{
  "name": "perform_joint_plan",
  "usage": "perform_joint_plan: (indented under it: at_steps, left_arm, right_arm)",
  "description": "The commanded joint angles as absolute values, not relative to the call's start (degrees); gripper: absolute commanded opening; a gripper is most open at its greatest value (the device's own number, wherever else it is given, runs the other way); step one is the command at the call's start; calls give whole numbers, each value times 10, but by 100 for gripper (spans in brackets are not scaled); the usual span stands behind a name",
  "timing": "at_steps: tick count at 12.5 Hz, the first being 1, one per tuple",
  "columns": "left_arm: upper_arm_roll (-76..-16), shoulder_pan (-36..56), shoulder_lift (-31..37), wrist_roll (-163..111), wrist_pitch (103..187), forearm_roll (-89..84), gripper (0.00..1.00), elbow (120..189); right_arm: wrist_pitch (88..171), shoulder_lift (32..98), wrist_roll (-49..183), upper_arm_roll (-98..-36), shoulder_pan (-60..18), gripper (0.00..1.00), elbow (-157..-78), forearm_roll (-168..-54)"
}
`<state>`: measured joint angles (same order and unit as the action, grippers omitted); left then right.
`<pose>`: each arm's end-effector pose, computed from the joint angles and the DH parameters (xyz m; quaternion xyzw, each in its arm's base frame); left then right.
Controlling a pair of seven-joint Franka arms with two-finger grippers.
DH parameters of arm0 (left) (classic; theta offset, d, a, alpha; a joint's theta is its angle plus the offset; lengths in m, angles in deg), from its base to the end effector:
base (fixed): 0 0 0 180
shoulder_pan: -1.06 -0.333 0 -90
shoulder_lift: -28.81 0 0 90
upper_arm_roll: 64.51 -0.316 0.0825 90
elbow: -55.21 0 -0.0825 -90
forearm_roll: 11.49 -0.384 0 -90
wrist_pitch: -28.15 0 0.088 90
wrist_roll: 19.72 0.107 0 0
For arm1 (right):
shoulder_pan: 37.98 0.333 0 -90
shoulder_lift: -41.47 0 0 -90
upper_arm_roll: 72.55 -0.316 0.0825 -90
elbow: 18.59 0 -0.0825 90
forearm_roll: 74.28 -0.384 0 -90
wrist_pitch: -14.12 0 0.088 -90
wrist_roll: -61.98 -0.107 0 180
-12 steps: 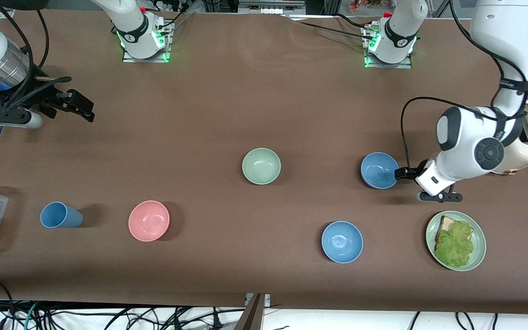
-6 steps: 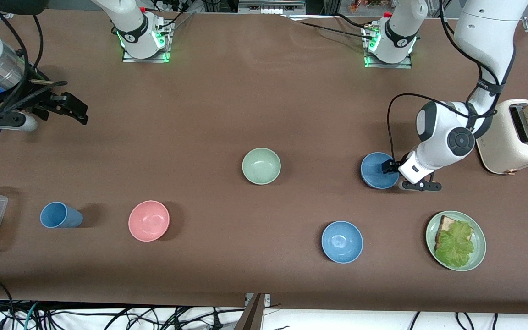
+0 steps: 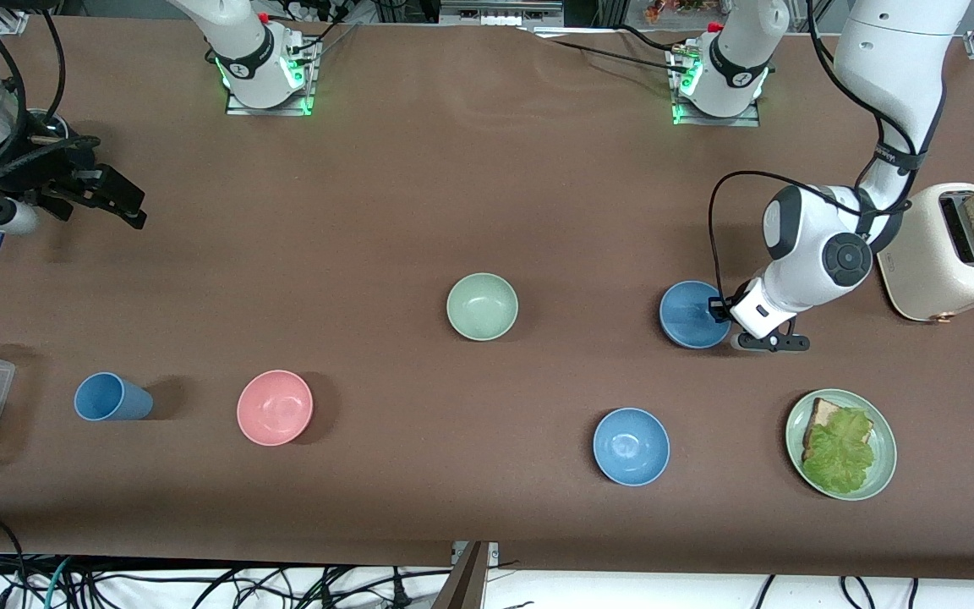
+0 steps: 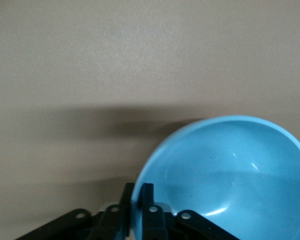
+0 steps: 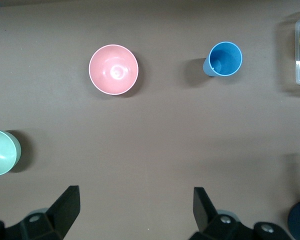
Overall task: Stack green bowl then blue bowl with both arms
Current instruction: 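Grip the blue bowl rim with the left gripper, then carry the blue bowl over and lower it into the green bowl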
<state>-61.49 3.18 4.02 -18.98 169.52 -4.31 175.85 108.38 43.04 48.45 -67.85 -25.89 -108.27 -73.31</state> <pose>0.5712 -0.0512 0.2033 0.9982 0.0011 -0.0374 0.0470 0.5657 0.0723 0.6186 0.9982 -0.0531 0.0276 0.0046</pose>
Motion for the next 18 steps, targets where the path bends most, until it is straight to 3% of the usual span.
perform_joint_plan:
  at_steps: [1, 5, 14, 18]
  left_arm:
    - [-611, 38, 56, -176, 1627, -10, 0, 1713]
    - [-609, 97, 53, -198, 1531, 11, 0, 1606]
    - [-611, 308, -68, -526, 1530, 29, 0, 1428]
    - [-615, 345, -106, -572, 1536, 25, 0, 1399]
  right_arm:
    - [1078, 434, 479, -680, -260, 100, -1070, -730]
    - [1077, 437, 481, -682, -257, 100, -1070, -723]
    - [1078, 452, 488, -681, -259, 100, -1072, -732]
    - [1078, 450, 488, -684, -256, 100, -1071, -748]
